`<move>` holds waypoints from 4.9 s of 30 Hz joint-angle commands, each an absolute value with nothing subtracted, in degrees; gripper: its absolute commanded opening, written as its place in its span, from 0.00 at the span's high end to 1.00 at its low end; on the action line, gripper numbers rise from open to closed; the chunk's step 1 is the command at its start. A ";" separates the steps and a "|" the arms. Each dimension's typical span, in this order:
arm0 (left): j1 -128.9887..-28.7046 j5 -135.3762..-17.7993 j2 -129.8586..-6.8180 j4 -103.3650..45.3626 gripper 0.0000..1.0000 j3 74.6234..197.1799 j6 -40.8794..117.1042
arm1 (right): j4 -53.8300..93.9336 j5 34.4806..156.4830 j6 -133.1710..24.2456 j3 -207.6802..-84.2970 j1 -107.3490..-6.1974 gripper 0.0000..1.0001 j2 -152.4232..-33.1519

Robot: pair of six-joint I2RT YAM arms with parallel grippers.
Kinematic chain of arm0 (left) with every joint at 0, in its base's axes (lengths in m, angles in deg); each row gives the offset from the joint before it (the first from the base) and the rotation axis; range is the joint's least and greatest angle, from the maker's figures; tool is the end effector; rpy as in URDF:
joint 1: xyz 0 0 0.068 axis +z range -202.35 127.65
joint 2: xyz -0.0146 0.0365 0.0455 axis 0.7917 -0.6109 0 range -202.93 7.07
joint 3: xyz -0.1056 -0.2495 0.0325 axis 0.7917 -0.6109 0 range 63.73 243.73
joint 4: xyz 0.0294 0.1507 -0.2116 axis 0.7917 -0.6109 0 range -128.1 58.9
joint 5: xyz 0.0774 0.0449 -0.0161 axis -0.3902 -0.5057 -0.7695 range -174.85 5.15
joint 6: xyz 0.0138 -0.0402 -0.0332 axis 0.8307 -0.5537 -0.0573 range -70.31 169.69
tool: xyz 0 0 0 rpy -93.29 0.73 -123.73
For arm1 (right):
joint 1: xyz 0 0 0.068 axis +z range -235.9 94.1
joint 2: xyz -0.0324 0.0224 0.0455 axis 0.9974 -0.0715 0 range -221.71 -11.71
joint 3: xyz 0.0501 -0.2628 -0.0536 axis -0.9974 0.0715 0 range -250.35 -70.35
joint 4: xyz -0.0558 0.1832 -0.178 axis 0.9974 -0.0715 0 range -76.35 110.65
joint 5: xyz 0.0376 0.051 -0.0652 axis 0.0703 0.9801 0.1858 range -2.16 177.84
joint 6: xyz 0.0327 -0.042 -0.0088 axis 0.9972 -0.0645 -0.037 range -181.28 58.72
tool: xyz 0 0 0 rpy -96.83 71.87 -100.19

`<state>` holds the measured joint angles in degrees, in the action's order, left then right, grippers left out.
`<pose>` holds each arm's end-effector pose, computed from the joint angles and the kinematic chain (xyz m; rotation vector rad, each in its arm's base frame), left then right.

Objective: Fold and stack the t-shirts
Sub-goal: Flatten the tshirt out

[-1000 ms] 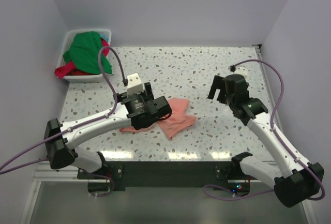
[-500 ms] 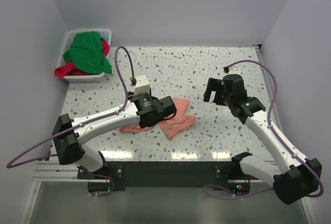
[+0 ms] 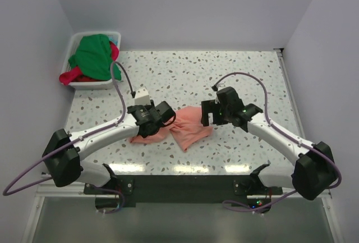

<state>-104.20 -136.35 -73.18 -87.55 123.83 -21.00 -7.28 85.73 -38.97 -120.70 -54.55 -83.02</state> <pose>0.1752 -0.1780 0.2522 -0.4903 2.1823 0.2877 0.2208 0.1330 0.2494 -0.1769 2.4530 0.3758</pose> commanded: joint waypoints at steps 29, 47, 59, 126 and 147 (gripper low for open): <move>-86.98 -130.29 -71.33 -69.25 0.89 119.10 -10.07 | 4.12 87.22 -37.02 -116.67 -50.13 0.01 -94.94; -86.54 -129.24 -71.07 -68.28 0.89 119.63 -8.49 | 2.45 78.61 -37.99 -116.41 -48.46 0.01 -87.29; -86.54 -128.79 -69.92 -67.84 0.79 119.02 -6.91 | 4.30 77.11 -37.10 -115.35 -48.37 0.01 -84.92; -90.49 -127.91 -67.55 -67.58 1.00 114.97 -6.03 | -10.63 56.91 -38.43 -122.03 -47.14 1.00 -74.99; -90.40 -141.36 -51.12 -82.00 1.00 124.29 -12.10 | -19.17 43.28 -43.78 -139.17 -58.12 1.00 -70.86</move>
